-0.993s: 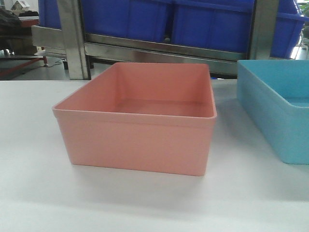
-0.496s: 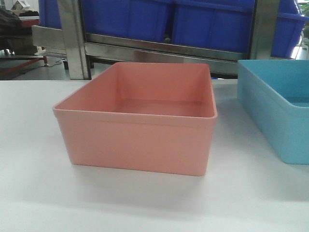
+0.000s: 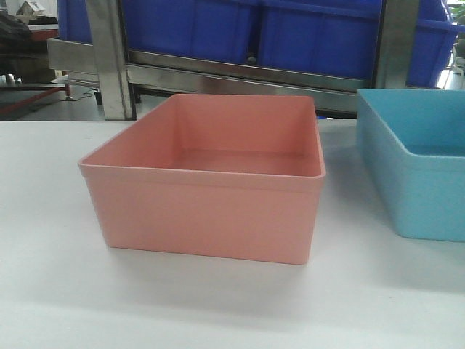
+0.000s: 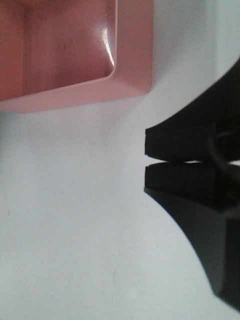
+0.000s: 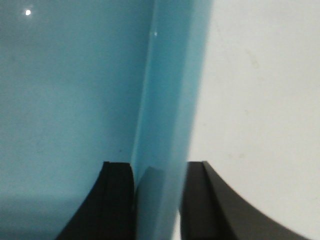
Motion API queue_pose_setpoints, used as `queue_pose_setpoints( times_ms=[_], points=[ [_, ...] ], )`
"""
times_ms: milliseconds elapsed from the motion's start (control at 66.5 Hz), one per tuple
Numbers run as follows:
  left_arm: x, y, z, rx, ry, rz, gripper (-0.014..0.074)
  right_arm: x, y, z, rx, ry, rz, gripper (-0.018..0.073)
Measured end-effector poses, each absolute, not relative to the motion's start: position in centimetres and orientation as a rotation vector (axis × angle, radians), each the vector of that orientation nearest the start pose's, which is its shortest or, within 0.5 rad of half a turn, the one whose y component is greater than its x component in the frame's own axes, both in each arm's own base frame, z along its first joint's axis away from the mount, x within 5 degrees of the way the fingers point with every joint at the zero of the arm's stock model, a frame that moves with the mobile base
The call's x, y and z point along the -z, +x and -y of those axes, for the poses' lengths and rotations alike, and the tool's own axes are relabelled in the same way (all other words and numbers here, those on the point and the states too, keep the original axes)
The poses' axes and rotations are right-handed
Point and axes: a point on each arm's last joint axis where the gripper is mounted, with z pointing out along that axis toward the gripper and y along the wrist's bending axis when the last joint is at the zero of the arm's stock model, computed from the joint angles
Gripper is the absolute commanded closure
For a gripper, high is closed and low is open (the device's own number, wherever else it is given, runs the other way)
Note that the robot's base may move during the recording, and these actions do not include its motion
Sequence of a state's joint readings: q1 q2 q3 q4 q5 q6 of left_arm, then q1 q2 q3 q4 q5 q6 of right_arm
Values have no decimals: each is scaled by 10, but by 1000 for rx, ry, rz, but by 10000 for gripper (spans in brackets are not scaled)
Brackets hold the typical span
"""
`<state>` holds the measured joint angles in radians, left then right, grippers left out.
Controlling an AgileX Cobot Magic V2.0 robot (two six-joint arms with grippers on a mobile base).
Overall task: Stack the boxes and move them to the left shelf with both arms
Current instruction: 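Lower the right gripper onto the light-blue bin's rim and grip it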
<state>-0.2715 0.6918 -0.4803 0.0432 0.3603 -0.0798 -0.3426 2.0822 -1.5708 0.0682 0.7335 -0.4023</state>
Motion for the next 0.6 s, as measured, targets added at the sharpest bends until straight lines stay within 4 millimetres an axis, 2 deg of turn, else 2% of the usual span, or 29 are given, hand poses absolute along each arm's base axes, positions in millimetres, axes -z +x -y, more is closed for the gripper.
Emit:
queue_pose_setpoints(
  times_ms=[120, 286, 602],
  points=[
    [-281, 134, 36, 177, 229, -2047, 605, -184, 422, 144, 123, -26, -2737, 505],
    [-281, 134, 36, 177, 229, -2047, 605, -201, 418, 143, 133, -4, -2709, 505],
    [-281, 134, 36, 177, 229, -2047, 605, -286, 391, 133, 154, 70, -2558, 505]
  ],
)
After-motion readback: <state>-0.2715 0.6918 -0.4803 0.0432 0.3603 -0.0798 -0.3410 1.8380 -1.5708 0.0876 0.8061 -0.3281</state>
